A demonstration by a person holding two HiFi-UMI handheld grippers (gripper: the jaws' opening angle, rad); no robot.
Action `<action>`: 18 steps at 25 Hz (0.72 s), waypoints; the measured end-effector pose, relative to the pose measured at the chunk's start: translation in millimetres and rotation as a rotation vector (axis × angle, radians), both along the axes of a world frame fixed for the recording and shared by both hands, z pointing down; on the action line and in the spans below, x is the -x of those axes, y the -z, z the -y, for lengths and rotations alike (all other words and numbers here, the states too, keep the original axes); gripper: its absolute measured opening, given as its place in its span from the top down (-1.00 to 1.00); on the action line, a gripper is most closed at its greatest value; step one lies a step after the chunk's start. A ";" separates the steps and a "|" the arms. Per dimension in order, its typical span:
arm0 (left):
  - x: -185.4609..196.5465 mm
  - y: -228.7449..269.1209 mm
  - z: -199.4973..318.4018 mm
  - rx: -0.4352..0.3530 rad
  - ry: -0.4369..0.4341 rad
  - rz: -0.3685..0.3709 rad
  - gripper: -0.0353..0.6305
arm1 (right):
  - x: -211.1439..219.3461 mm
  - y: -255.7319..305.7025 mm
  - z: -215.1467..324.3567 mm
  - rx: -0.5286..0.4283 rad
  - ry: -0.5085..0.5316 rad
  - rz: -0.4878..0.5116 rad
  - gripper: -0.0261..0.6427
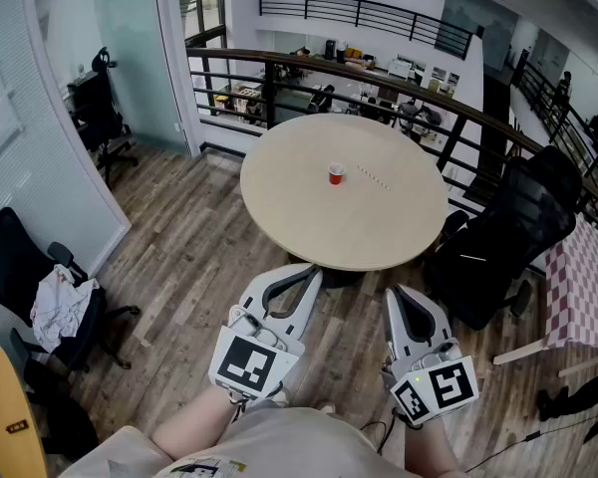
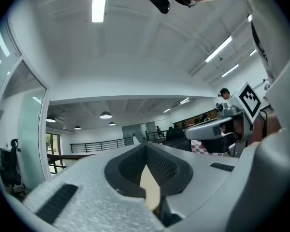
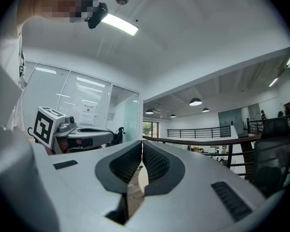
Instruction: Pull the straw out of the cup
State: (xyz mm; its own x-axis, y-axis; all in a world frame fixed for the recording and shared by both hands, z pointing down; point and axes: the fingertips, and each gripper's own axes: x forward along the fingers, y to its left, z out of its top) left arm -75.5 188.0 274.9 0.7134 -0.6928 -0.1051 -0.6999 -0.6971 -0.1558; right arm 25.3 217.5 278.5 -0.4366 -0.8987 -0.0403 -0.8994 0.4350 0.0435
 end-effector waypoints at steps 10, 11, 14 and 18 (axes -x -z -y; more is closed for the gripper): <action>-8.9 7.3 -6.5 -0.003 -0.022 0.013 0.86 | -7.6 0.6 3.1 0.008 0.007 0.015 0.85; -10.5 7.4 -7.3 0.008 -0.022 0.009 0.86 | -9.2 1.1 3.0 0.009 0.007 0.022 0.85; -15.5 3.3 -7.5 0.026 -0.022 0.010 0.86 | -13.0 1.7 2.1 0.009 0.010 0.028 0.85; -23.8 -4.5 -4.9 0.029 -0.032 0.024 0.86 | -19.7 -0.8 1.3 0.018 0.019 0.022 0.85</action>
State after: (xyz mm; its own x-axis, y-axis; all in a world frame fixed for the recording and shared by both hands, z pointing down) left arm -51.7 192.9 279.4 0.7374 -0.6720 -0.0681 -0.6734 -0.7236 -0.1517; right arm 45.0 216.3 279.3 -0.4530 -0.8909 -0.0340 -0.8915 0.4527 0.0159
